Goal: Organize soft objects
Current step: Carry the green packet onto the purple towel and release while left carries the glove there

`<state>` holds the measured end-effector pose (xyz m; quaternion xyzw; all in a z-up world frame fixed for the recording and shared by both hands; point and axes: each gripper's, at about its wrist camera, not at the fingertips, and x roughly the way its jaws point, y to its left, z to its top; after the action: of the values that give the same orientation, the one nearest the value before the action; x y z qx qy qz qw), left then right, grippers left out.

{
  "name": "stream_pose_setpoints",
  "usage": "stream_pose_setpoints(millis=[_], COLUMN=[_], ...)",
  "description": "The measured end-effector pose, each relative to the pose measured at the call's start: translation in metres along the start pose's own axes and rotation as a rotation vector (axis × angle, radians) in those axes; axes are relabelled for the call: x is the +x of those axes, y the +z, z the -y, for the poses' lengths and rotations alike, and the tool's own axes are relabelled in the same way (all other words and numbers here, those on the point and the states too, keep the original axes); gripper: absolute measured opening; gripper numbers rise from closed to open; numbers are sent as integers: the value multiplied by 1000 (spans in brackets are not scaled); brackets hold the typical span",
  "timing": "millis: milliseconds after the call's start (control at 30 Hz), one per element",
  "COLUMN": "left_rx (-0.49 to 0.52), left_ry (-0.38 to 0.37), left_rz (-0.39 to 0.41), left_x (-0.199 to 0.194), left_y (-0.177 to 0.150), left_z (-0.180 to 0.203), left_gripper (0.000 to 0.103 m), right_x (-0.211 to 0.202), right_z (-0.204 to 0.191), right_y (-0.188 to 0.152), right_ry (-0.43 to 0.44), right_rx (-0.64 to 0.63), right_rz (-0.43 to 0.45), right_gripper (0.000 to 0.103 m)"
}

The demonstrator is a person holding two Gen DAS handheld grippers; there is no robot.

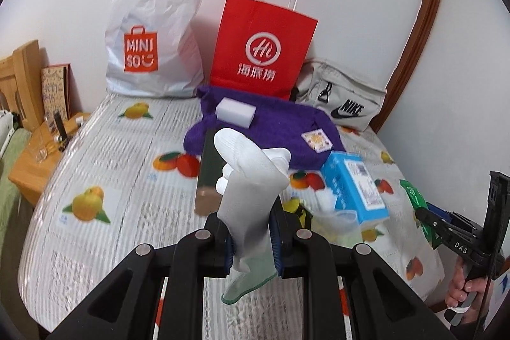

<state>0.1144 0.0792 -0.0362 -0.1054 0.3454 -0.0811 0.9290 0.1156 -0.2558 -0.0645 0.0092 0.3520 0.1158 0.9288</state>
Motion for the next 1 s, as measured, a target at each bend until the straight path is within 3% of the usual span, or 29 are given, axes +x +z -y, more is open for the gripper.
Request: stream_pose_setpoints(millis=[467,1000], left_rx=[29,25], left_ry=[7,14], left_rz=[25,7], left_x=[20,79], left_y=[60,111], left_z=[15,17], left_gripper=[18,18], right_x=[17,66], right_z=[0,13], right_y=[57,103], right_ry=[17,3], right_rx=[-25,-40], right_rz=[32,38], right_gripper=[35,35])
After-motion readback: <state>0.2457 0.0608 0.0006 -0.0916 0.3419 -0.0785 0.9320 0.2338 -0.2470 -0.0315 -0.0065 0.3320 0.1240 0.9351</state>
